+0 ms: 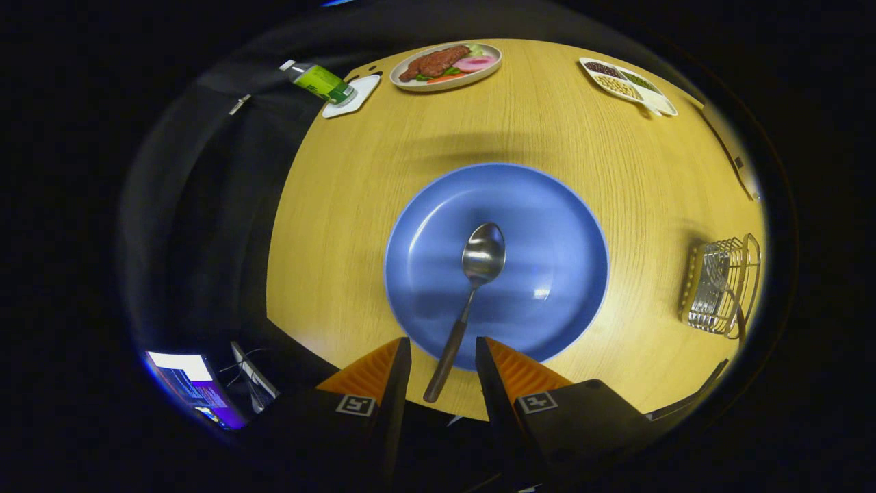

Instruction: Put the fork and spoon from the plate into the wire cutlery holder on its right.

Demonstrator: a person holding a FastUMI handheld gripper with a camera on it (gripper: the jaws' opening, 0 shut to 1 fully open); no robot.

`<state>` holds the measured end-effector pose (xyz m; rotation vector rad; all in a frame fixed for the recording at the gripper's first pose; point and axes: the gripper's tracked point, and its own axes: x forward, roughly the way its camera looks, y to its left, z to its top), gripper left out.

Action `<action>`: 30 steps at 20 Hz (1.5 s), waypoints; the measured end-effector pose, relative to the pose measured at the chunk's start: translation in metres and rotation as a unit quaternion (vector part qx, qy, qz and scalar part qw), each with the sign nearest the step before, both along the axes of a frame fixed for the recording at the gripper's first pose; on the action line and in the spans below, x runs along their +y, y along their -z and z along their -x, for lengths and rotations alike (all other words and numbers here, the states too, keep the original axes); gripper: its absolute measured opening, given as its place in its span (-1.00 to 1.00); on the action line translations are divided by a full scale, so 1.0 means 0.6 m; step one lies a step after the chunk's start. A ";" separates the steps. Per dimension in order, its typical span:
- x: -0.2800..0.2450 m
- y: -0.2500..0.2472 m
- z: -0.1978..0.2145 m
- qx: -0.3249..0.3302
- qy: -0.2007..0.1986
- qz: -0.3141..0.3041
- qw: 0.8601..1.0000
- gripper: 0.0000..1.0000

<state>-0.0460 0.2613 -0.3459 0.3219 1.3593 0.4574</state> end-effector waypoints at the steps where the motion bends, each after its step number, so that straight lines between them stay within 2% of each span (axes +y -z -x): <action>1: 0.003 0.014 0.000 0.005 0.003 0.006 1.000 0.21; 9: 0.027 0.084 -0.005 0.021 0.013 0.044 0.999 0.21; 10: 0.022 0.091 -0.004 0.023 0.014 0.054 0.998 -0.11; 13: 0.020 0.086 -0.008 0.019 0.016 0.043 0.999 -0.67; 15: 0.021 0.068 -0.013 0.013 0.027 0.017 0.999 -0.82; 25: -0.035 -0.054 -0.042 -0.015 0.069 -0.074 0.995 -0.83; 30: -0.150 -0.151 -0.047 -0.053 0.078 -0.094 0.991 -0.83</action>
